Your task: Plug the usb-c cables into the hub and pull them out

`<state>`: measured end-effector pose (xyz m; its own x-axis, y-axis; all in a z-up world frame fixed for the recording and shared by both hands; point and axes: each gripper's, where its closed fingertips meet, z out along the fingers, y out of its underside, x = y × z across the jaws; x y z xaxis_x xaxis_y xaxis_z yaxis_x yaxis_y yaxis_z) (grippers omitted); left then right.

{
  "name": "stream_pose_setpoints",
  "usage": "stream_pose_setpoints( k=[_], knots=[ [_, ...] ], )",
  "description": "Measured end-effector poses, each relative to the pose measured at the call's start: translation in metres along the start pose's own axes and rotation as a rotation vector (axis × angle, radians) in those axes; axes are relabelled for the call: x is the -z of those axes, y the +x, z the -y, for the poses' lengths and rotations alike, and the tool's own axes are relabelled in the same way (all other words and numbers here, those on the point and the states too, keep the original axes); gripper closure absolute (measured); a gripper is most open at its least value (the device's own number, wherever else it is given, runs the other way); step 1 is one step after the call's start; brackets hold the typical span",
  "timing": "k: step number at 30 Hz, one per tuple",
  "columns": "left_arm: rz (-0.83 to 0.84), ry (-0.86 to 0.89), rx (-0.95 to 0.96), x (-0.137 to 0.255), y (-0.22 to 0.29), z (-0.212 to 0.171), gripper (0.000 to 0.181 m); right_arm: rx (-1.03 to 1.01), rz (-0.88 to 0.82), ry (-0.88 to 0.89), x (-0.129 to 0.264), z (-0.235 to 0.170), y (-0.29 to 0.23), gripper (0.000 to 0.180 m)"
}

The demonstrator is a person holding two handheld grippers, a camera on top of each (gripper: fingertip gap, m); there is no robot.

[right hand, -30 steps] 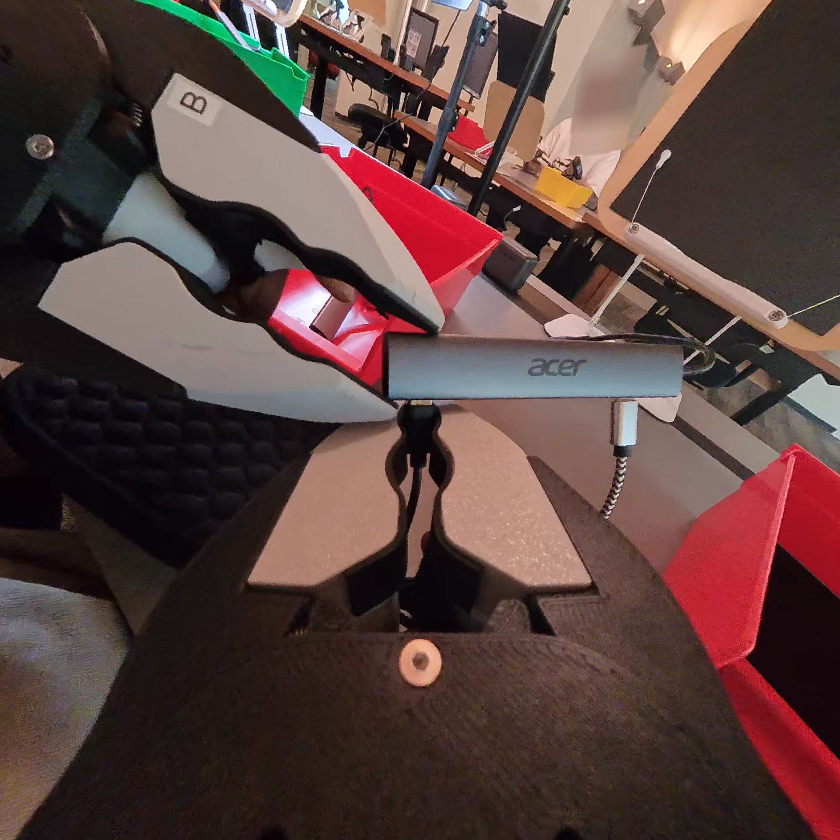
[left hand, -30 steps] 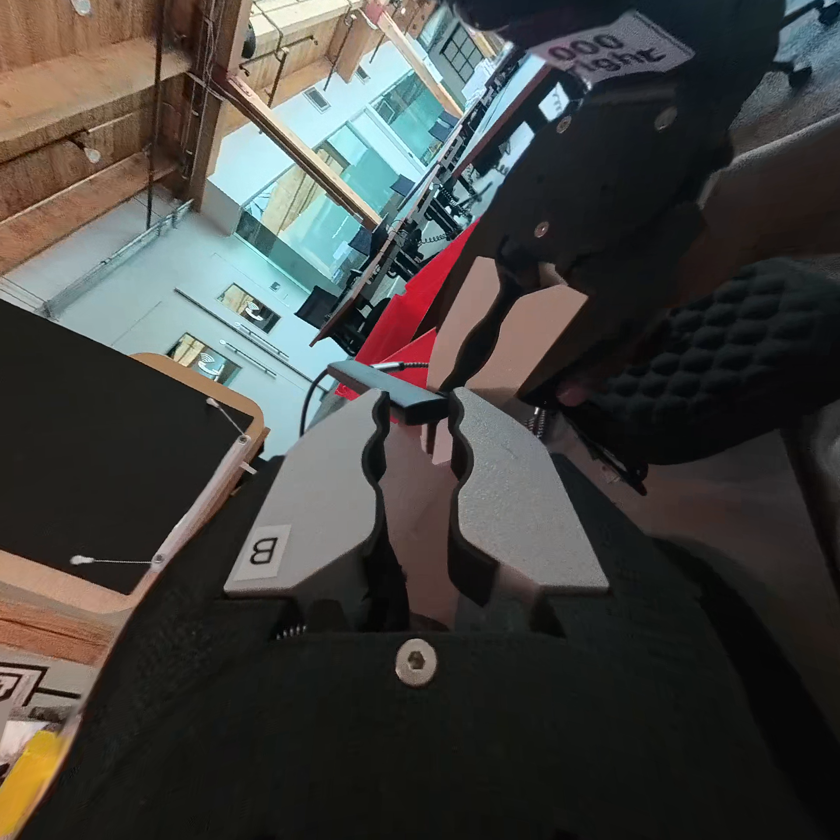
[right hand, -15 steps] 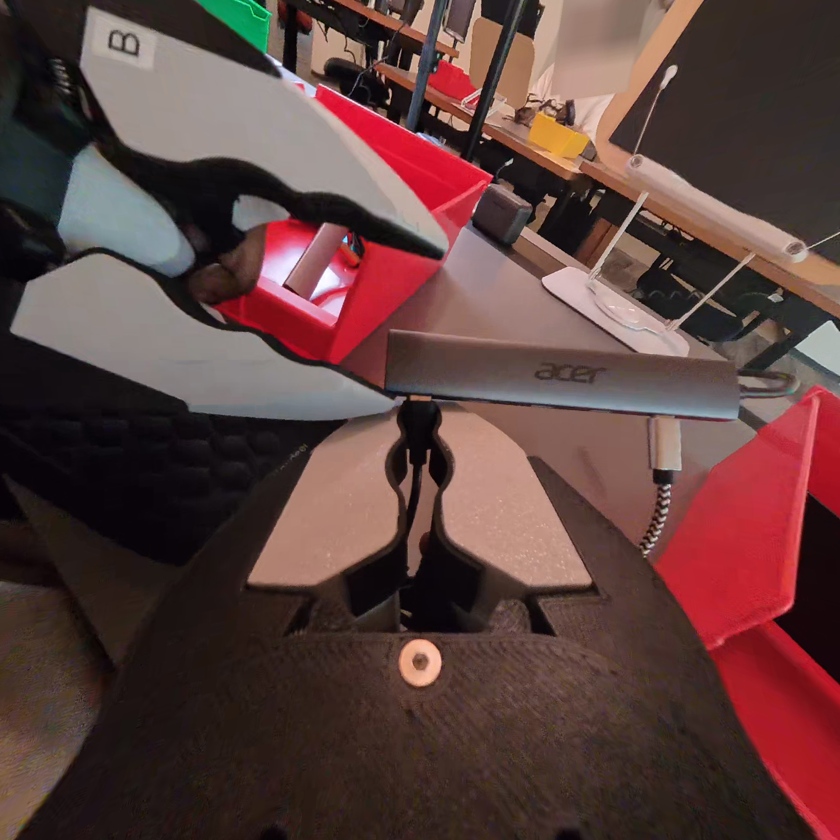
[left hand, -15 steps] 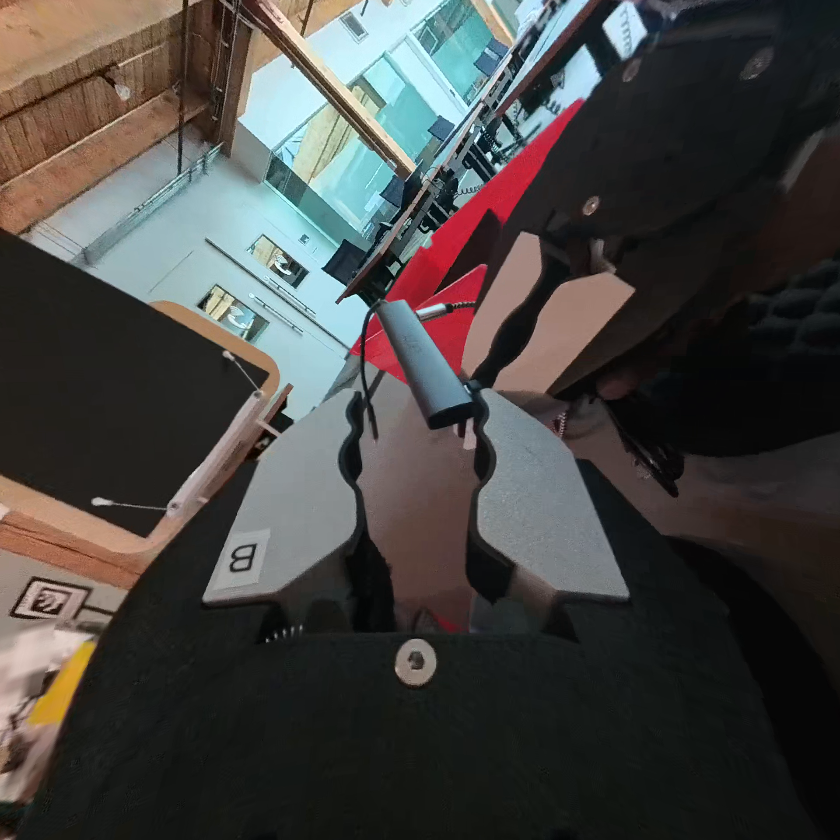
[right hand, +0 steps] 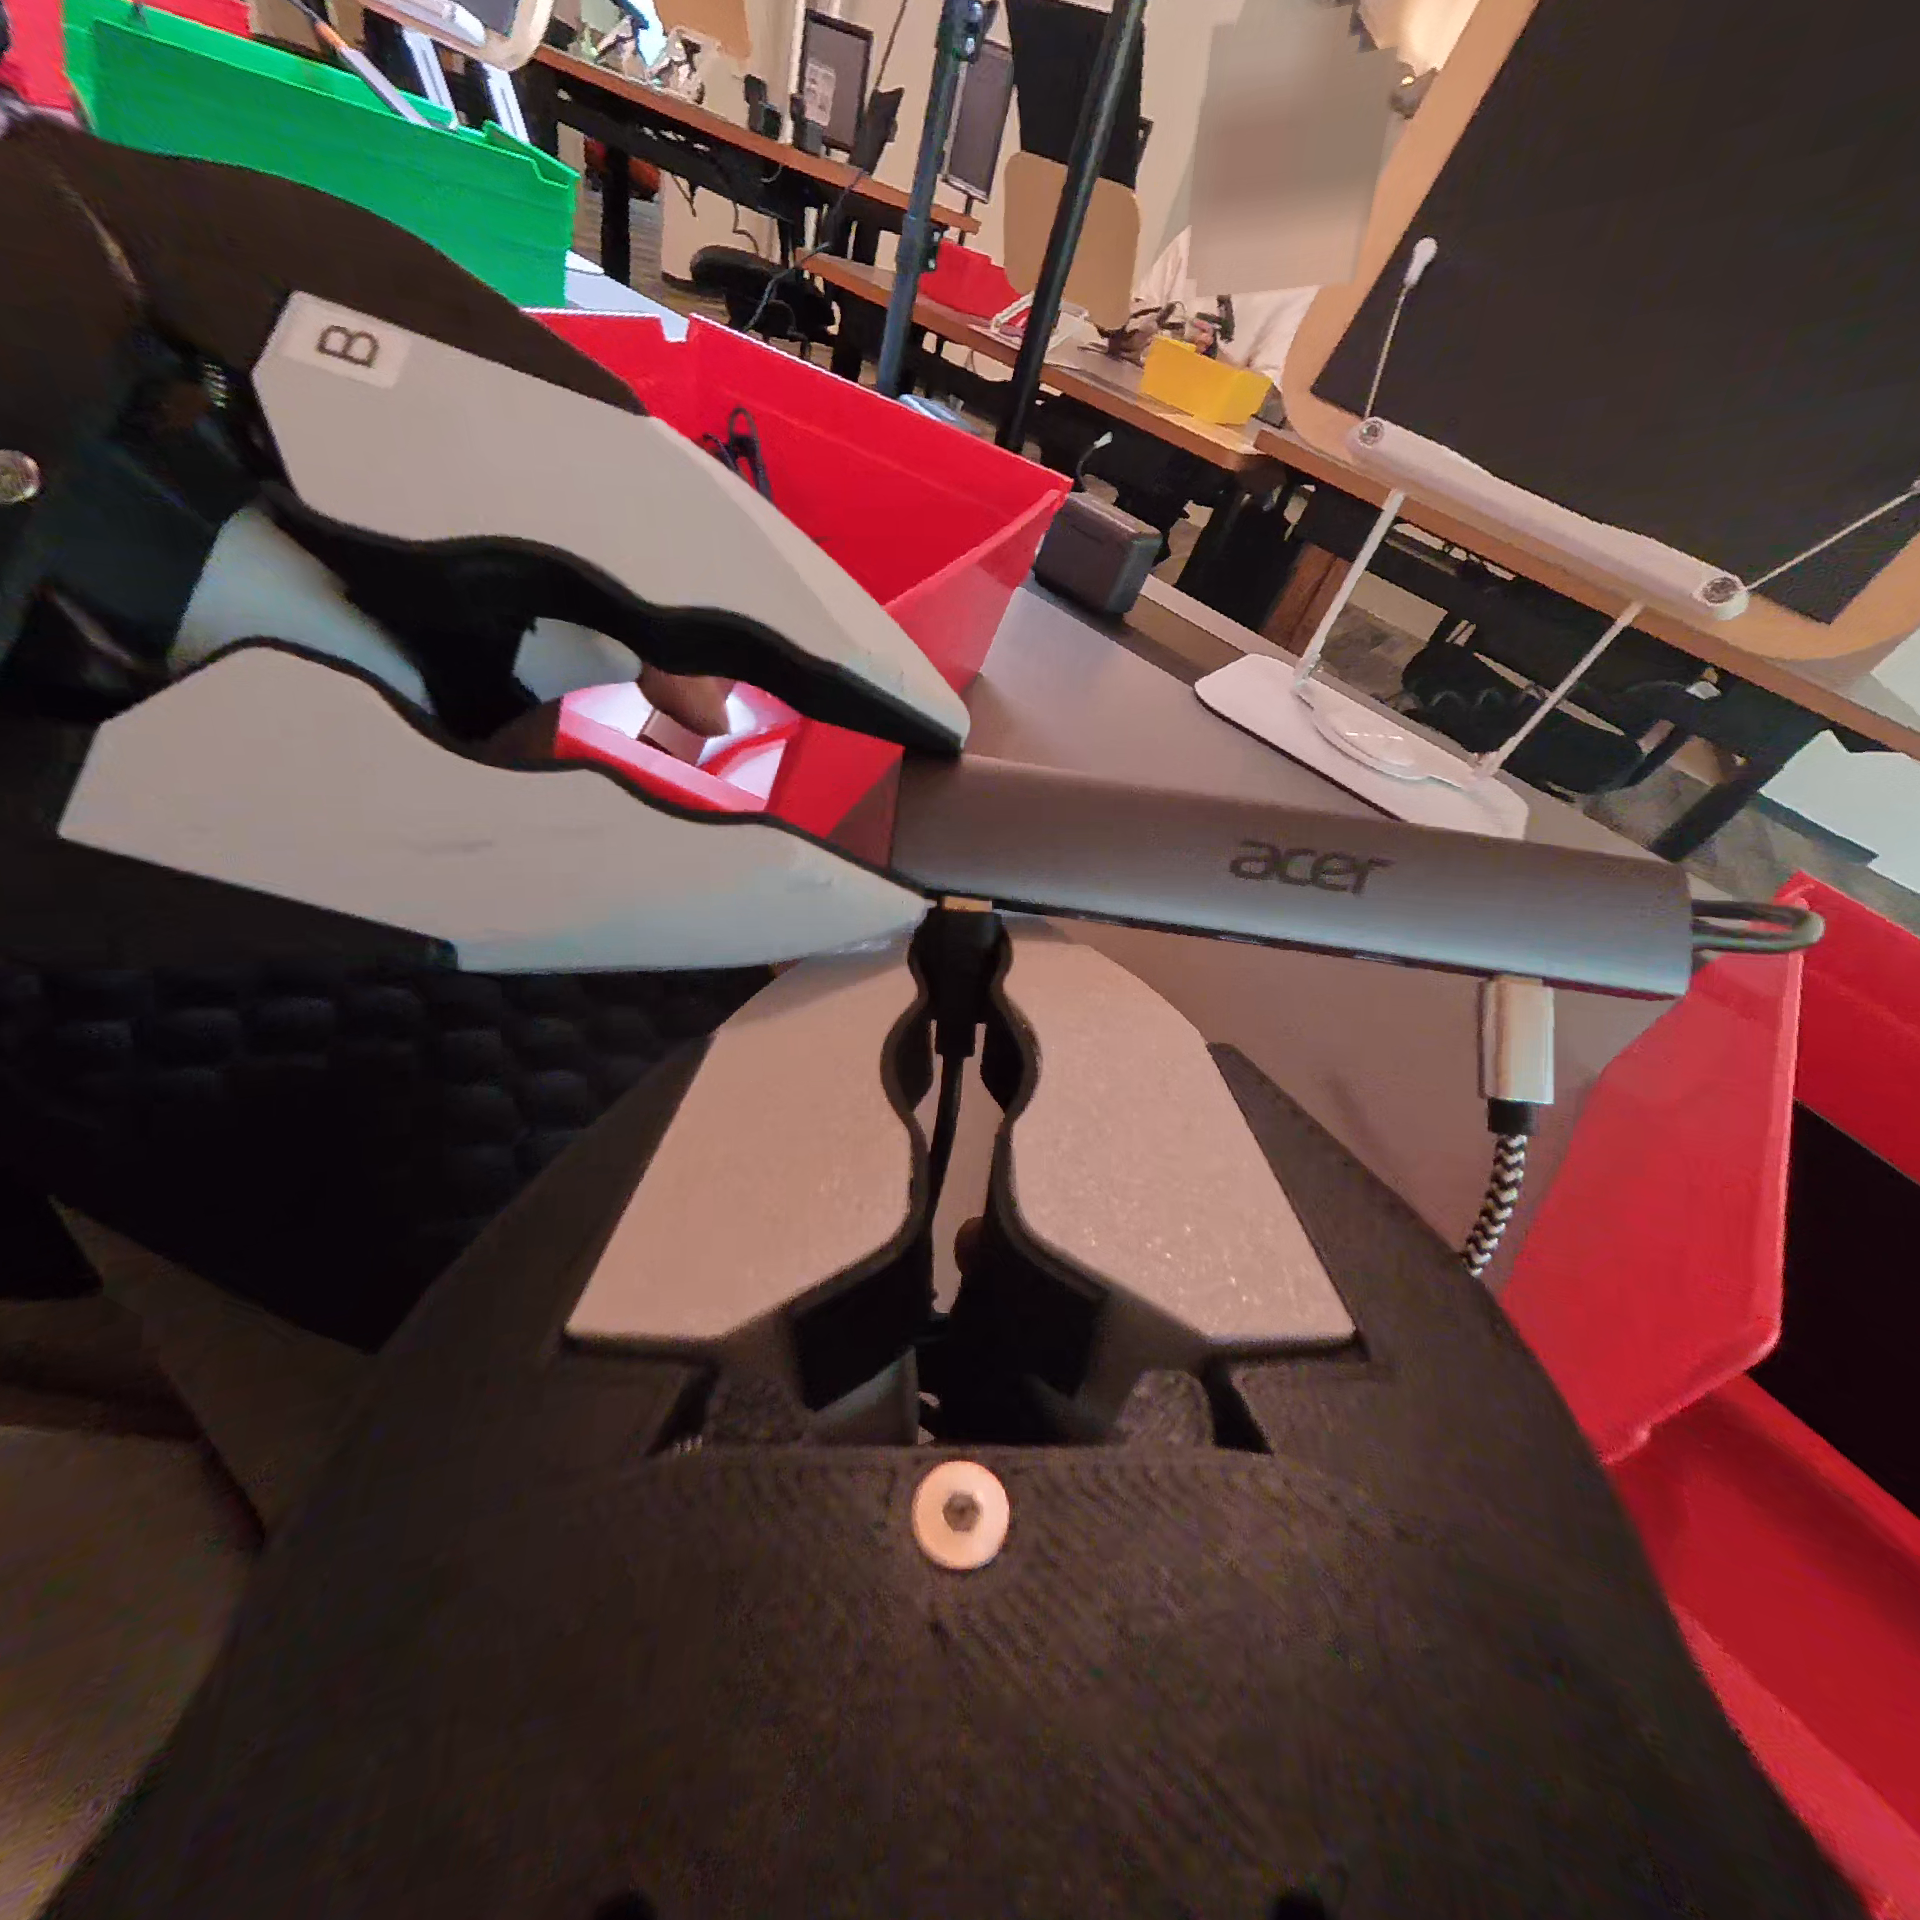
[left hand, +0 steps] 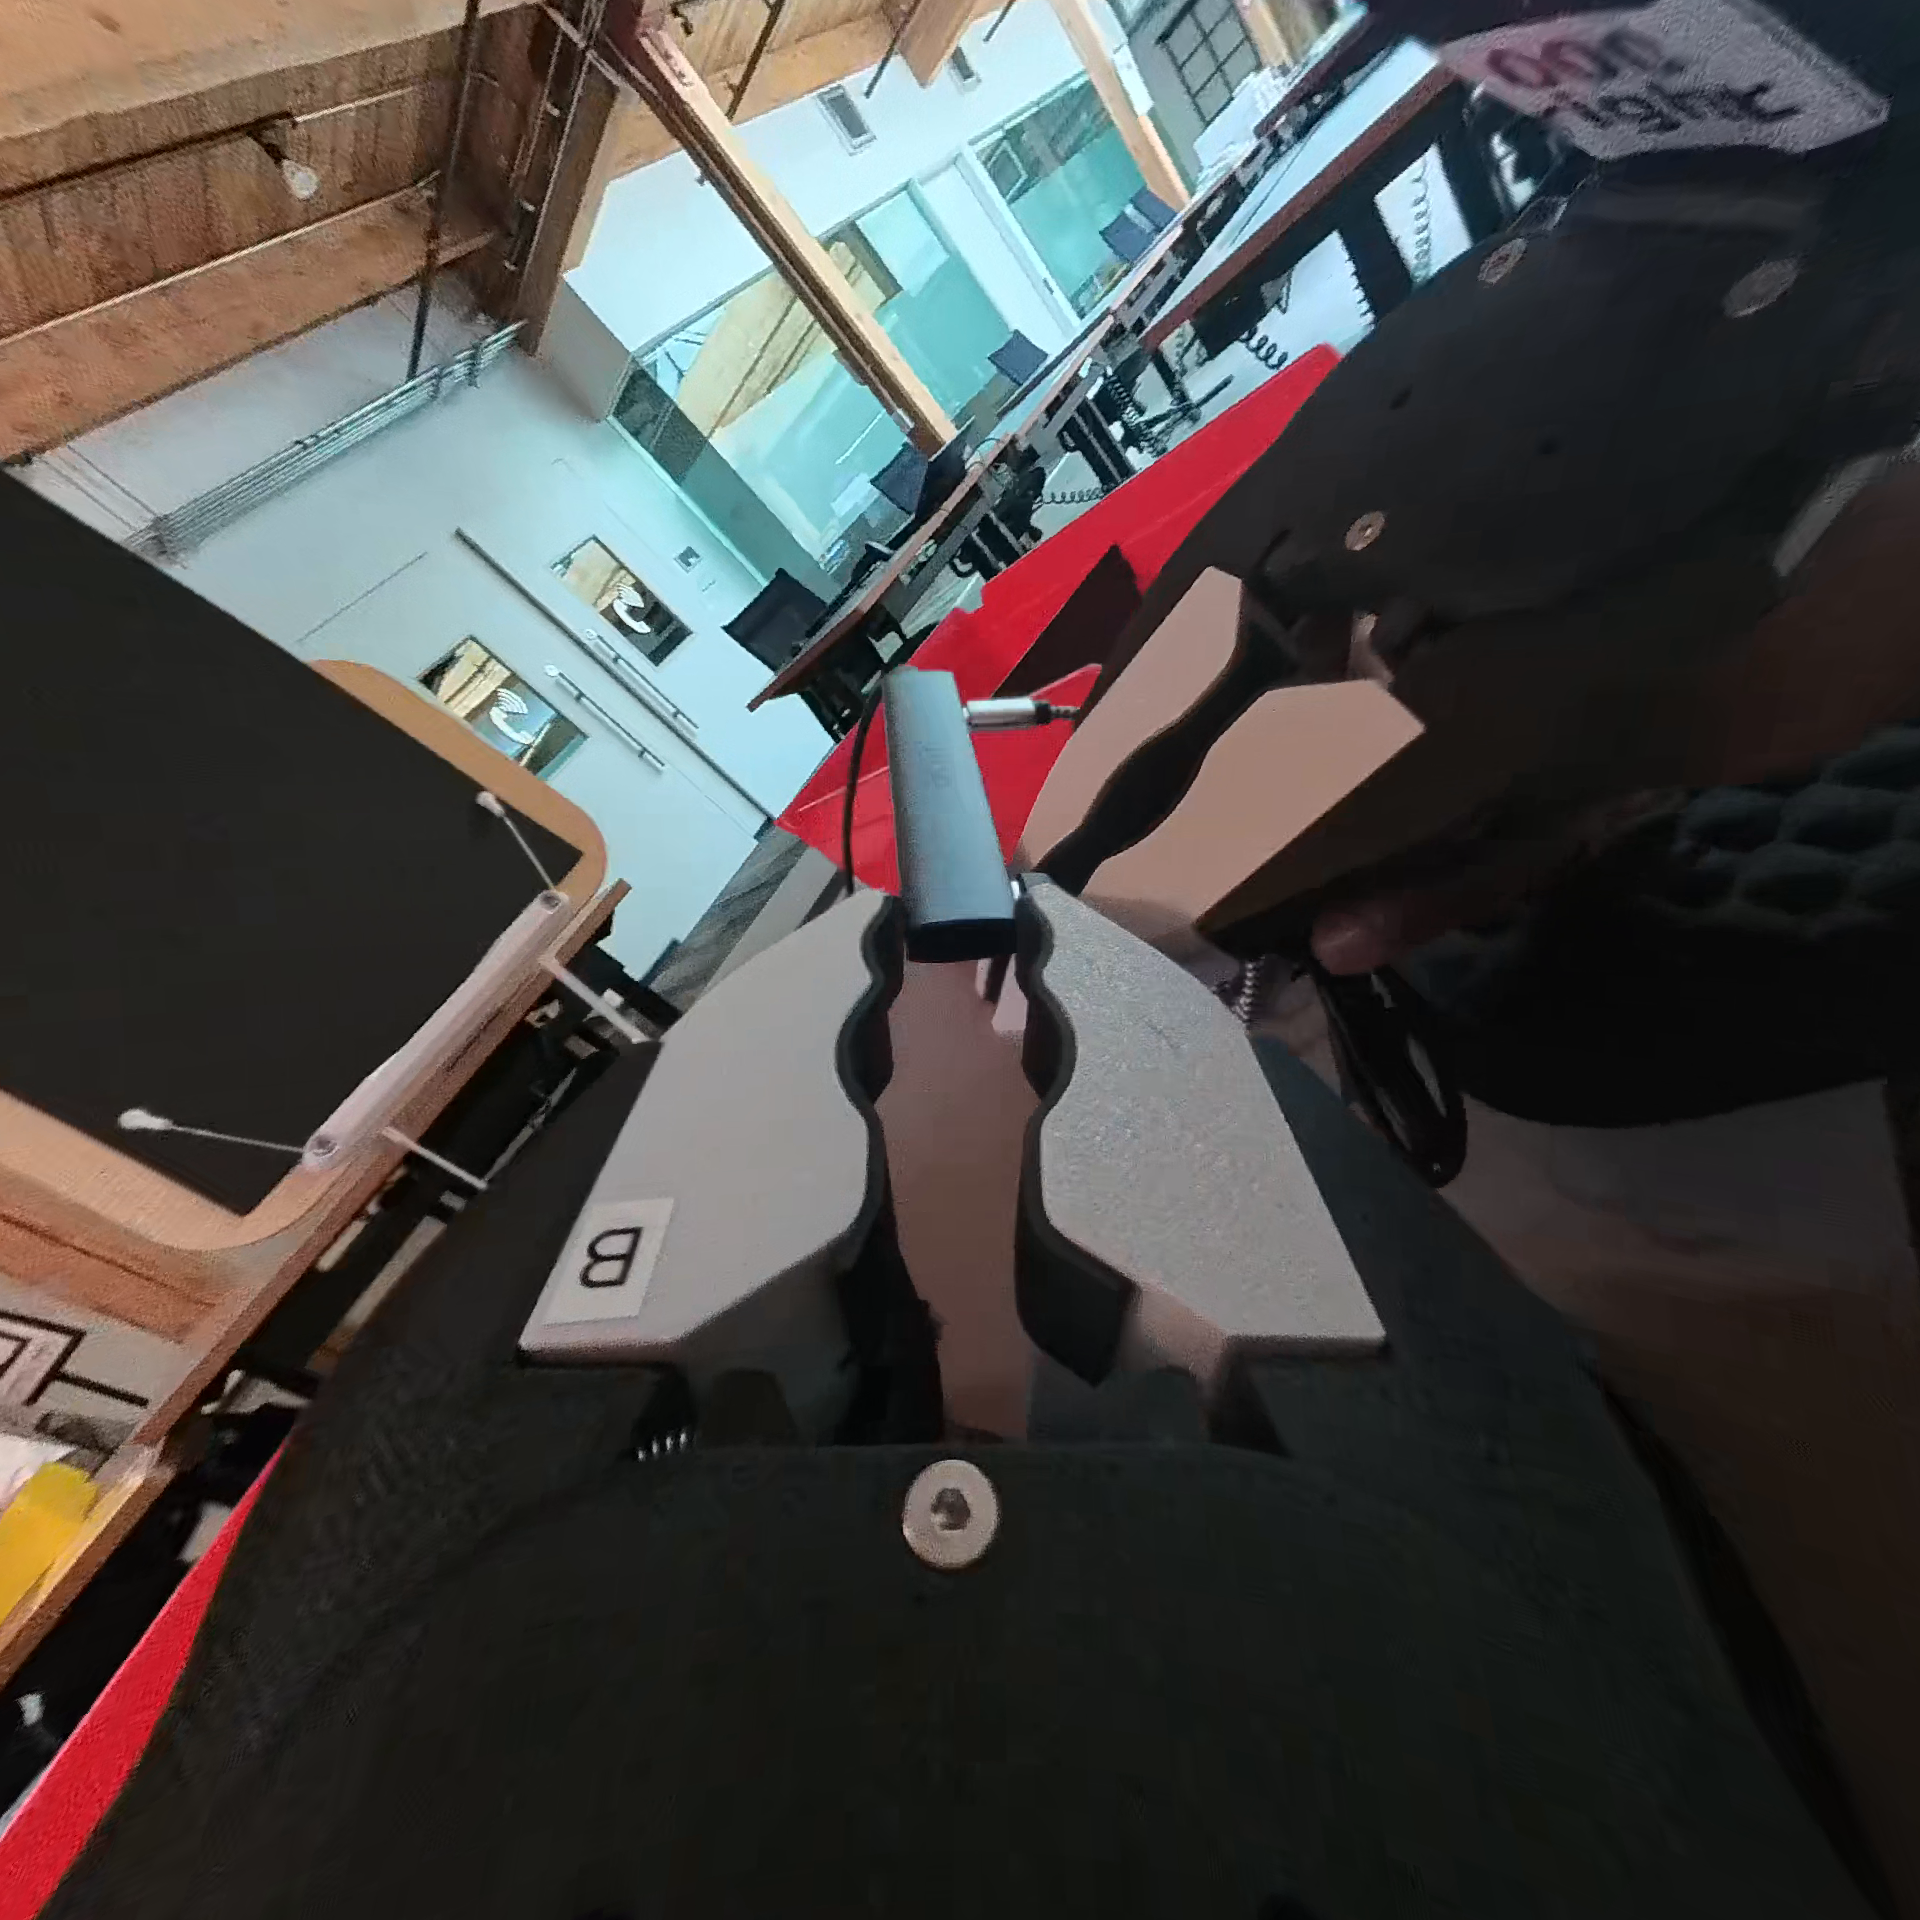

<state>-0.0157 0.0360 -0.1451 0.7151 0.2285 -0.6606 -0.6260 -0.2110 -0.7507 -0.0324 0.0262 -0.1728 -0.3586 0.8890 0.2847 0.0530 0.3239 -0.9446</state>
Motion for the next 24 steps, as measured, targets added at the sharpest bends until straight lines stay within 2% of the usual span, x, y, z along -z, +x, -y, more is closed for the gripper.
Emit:
stream_pose_setpoints(
  k=[8,10,11,12,13,14,16,17,20,22,24],
  knots=[
    [0.125,-0.056,-0.092,-0.005,-0.004,0.001,0.161,-0.011,-0.060,-0.014,0.000,-0.002,0.010,0.176],
    [0.124,-0.054,-0.075,-0.006,-0.002,0.002,0.169,-0.030,-0.057,-0.009,-0.001,-0.001,0.011,0.176],
    [0.350,-0.076,-0.089,0.004,-0.035,0.000,0.181,-0.043,-0.031,-0.014,-0.001,-0.003,0.008,0.176],
    [0.440,-0.135,-0.164,0.014,-0.061,-0.009,0.181,-0.049,0.023,-0.027,0.000,-0.007,-0.003,0.176],
    [0.345,-0.093,-0.023,0.016,-0.065,-0.011,0.180,-0.027,0.013,-0.023,0.000,-0.008,-0.006,0.176],
    [0.254,0.022,0.144,0.022,-0.061,0.002,0.180,0.009,-0.025,-0.026,-0.001,-0.007,-0.003,0.176],
    [0.215,0.138,0.165,0.036,-0.057,0.025,0.180,-0.014,-0.018,0.003,-0.002,0.000,0.006,0.176],
    [0.232,0.136,0.182,0.038,-0.062,0.027,0.179,-0.011,0.000,0.034,0.001,0.003,0.009,0.176],
    [0.142,0.081,0.405,0.029,-0.063,0.015,0.147,0.147,-0.050,0.053,0.008,0.004,0.015,0.176],
    [0.129,0.124,0.543,0.025,-0.060,0.015,0.146,0.271,-0.118,0.031,0.010,0.004,0.017,0.176],
    [0.131,0.073,0.534,0.014,-0.048,0.010,0.141,0.374,-0.177,-0.006,0.009,0.004,0.016,0.176]
  ],
)
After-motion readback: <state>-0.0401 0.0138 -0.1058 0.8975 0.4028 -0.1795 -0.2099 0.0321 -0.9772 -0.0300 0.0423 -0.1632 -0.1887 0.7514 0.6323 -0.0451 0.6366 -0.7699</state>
